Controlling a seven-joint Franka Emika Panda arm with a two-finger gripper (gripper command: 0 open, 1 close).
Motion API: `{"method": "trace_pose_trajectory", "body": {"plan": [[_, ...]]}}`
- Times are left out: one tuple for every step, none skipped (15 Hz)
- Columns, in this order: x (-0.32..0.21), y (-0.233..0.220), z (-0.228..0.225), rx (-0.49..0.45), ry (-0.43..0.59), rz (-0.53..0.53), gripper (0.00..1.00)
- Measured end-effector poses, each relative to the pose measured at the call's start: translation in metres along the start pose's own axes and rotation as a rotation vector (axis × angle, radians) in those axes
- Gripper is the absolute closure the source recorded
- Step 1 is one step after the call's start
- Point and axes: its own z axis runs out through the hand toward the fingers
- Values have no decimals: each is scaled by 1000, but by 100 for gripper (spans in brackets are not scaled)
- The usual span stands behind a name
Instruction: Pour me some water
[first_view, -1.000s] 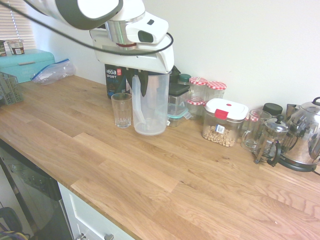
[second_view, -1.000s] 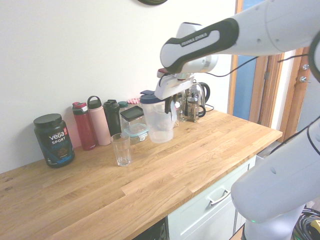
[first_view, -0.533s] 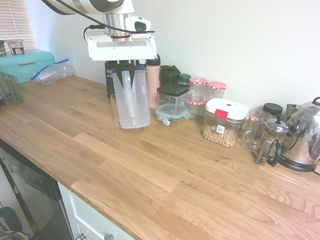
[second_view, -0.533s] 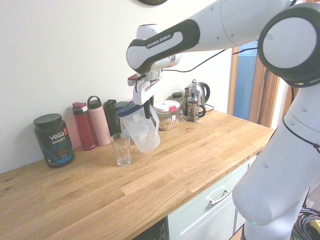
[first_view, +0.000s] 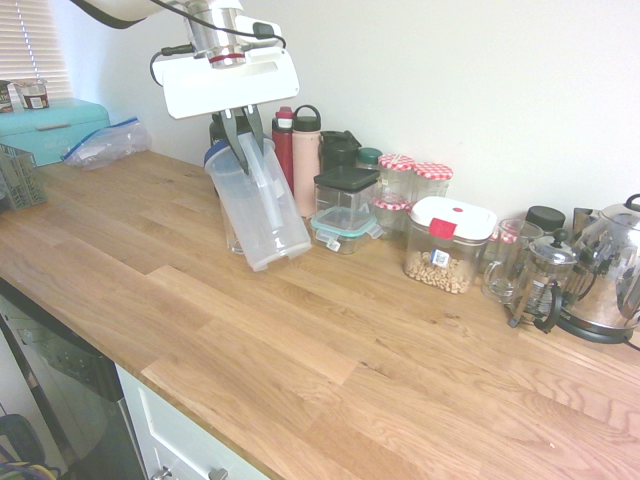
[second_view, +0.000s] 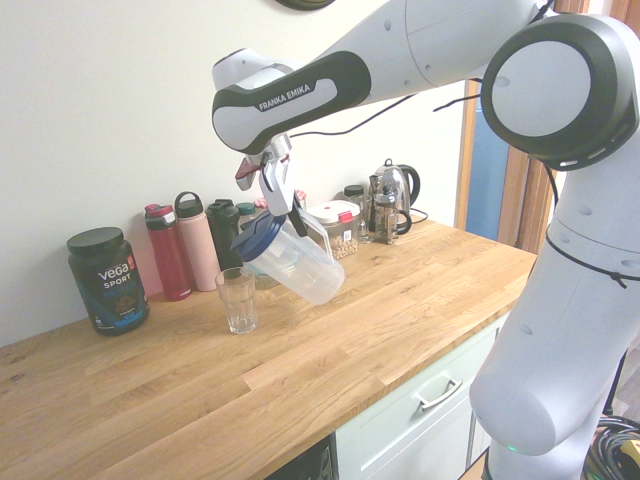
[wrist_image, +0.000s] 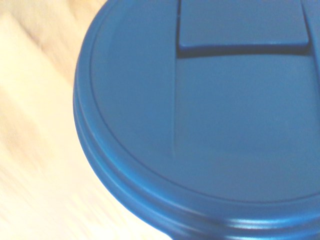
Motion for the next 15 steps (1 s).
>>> {"method": "trace_pose_trajectory", "body": {"plan": [[9, -6, 0, -45, -5, -34, 100], [20, -10, 4, -84, -13, -58, 100], [30, -12, 10, -120, -26, -72, 100], [39, -12, 14, -148, -36, -81, 100], [46, -13, 18, -166, -44, -90, 100], [51, -15, 18, -182, -46, -100, 100], [54, -17, 17, -198, -48, -109, 100], [56, -20, 14, -216, -52, -121, 100], [57, -22, 10, -229, -51, -133, 100], [57, -24, 6, -238, -46, -140, 100], [57, -26, 3, -248, -42, -148, 100], [57, -27, 3, -252, -40, -154, 100], [57, -30, 3, -256, -42, -162, 100], [57, -32, 2, -261, -45, -169, 100], [57, -35, 1, -262, -43, -175, 100]]}}
